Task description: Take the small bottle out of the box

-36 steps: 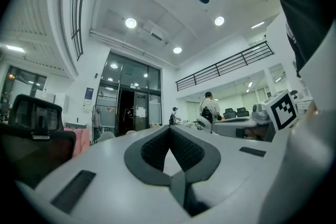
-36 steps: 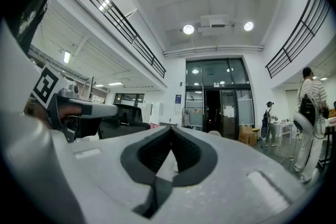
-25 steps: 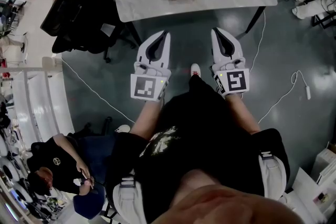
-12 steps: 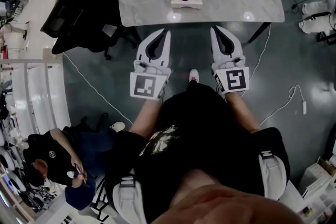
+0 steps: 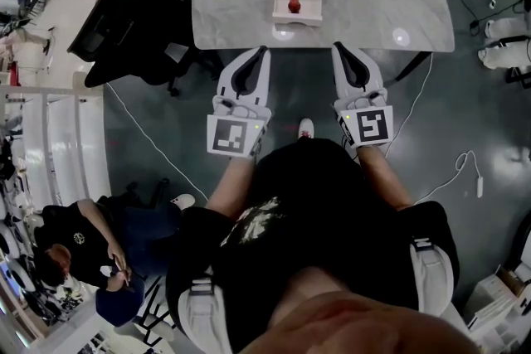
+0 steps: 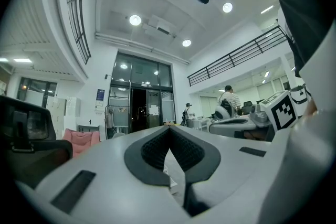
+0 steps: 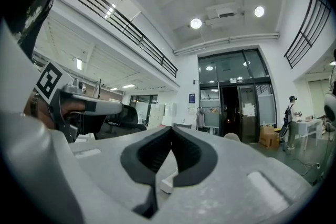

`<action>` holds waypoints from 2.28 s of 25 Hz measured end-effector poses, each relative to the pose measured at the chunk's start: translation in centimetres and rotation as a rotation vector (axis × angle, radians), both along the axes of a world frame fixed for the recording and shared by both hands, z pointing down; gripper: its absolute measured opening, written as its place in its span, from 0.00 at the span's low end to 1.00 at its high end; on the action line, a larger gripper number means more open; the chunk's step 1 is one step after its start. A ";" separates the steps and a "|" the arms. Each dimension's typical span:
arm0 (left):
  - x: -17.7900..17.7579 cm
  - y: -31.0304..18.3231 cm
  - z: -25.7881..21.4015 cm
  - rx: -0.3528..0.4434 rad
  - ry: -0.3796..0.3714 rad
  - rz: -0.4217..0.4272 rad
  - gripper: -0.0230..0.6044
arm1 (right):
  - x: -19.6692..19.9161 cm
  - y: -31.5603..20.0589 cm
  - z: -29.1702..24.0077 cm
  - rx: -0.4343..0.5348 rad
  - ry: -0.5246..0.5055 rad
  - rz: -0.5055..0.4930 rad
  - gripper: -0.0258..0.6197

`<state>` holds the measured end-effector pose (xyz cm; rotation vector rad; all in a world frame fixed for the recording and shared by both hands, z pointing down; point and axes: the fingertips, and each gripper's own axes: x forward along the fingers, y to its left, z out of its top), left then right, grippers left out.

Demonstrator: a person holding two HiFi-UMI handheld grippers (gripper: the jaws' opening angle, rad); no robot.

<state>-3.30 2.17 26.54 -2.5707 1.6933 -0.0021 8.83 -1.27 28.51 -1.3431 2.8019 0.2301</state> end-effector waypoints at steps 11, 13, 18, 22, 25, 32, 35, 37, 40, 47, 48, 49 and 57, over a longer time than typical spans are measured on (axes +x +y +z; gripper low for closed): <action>0.9 -3.7 0.1 0.018 -0.002 -0.048 0.05 | 1.0 -4.5 0.6 0.000 -0.009 -0.035 0.03; 0.8 -3.9 0.4 0.009 -0.007 -0.056 0.05 | 0.7 -4.9 0.7 -0.001 -0.011 -0.046 0.03; 0.7 -4.9 0.7 0.004 -0.001 -0.051 0.05 | -0.4 -5.5 0.8 -0.003 -0.005 -0.070 0.03; 0.6 -6.8 1.1 -0.001 -0.002 -0.027 0.05 | -1.5 -6.3 1.1 -0.010 0.029 -0.094 0.03; 0.3 -8.8 1.5 0.006 0.005 -0.010 0.05 | -2.5 -7.8 1.3 0.006 0.063 -0.105 0.03; -1.2 -13.7 2.4 -0.005 0.013 0.002 0.05 | -3.6 -12.7 2.1 -0.021 0.057 -0.083 0.03; -2.3 -15.8 2.8 -0.012 0.012 -0.008 0.05 | -4.7 -15.0 2.5 -0.028 0.059 -0.091 0.03; -3.0 -17.2 3.0 -0.016 0.019 -0.014 0.05 | -5.4 -16.5 2.7 -0.035 0.064 -0.097 0.03; -4.2 -19.2 3.4 -0.030 0.051 -0.016 0.05 | -6.6 -18.5 2.9 -0.048 0.069 -0.116 0.03; -6.7 -24.1 2.8 -0.018 0.039 0.015 0.05 | -8.4 -23.1 2.4 -0.051 0.077 -0.096 0.03; -7.1 -24.8 2.6 -0.012 0.024 0.015 0.05 | -8.5 -23.8 2.3 -0.053 0.078 -0.087 0.03; -7.5 -25.4 2.5 -0.010 0.007 0.015 0.05 | -8.4 -24.5 2.2 -0.056 0.077 -0.073 0.03; -9.0 -31.1 1.9 -0.013 -0.011 0.071 0.05 | -10.0 -30.1 1.1 -0.044 0.060 -0.015 0.03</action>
